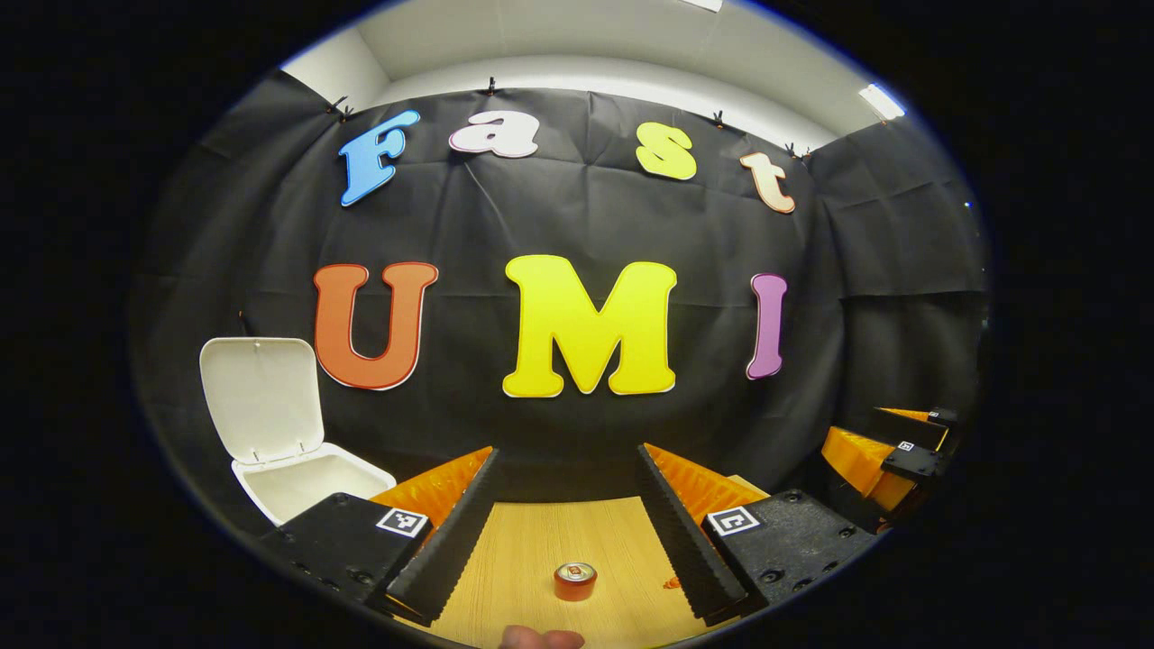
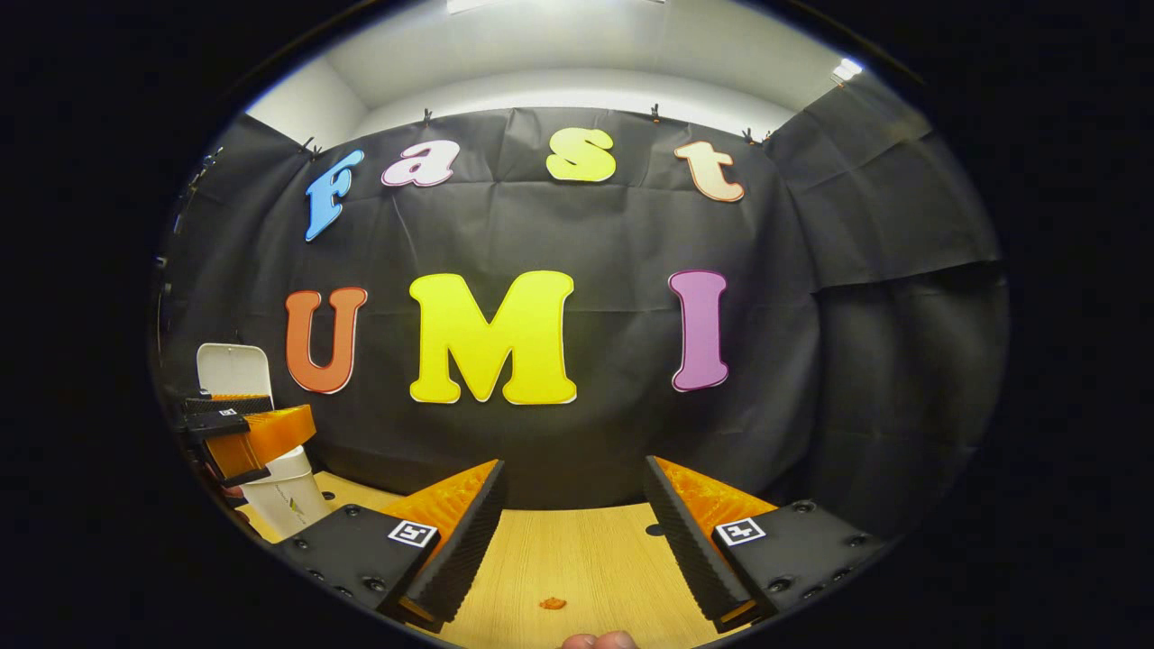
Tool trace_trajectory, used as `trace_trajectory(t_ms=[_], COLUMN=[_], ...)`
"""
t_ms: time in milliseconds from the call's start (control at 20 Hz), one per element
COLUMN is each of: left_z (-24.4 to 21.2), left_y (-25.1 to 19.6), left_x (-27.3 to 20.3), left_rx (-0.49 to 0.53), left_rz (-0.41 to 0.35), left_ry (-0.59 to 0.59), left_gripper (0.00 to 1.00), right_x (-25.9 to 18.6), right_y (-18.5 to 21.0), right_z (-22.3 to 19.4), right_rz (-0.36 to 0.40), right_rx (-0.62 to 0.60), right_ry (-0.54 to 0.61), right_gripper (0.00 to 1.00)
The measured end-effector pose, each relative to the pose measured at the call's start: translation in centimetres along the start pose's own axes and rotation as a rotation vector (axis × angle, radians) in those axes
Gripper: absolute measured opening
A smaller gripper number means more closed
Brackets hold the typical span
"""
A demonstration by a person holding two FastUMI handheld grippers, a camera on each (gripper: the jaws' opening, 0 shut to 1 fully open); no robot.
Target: Press the lid of the desktop garbage bin to open it, pick up the crumpled paper on the desktop and throw it into the bin, then pick up the pop can on the desktop and drop it into the bin, and finally close the garbage bin lid.
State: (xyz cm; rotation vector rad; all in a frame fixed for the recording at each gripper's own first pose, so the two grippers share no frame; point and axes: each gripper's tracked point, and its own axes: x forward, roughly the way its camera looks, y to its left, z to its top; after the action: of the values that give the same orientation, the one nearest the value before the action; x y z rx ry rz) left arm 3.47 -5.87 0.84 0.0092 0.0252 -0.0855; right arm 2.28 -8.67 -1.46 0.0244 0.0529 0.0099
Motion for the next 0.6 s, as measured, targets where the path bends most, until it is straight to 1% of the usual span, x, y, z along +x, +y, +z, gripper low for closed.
trace_trajectory(t_ms=[200,400,450,500,600], left_z=[-1.3,-4.4,-5.1,-5.6,-6.3], left_y=[0.5,0.4,0.3,0.2,0.2], left_x=[-0.3,-1.0,-1.2,-1.5,-1.6], left_rx=[0.003,0.037,0.045,0.05,0.058], left_rz=[0.012,0.013,0.012,0.013,0.022], left_ry=[0.022,0.09,0.106,0.118,0.136], left_gripper=[0.96,0.96,1.0,0.96,0.96], right_x=[0.6,1.5,1.8,2.0,2.5], right_y=[-0.6,-1.3,-1.6,-1.7,-1.9], right_z=[-3.7,-10.7,-12.7,-14.6,-18.0], right_rz=[0.048,0.097,0.106,0.113,0.131], right_rx=[-0.001,-0.036,-0.046,-0.048,-0.053], right_ry=[0.086,0.218,0.255,0.291,0.354], right_gripper=[0.96,0.96,0.96,0.96,0.96])
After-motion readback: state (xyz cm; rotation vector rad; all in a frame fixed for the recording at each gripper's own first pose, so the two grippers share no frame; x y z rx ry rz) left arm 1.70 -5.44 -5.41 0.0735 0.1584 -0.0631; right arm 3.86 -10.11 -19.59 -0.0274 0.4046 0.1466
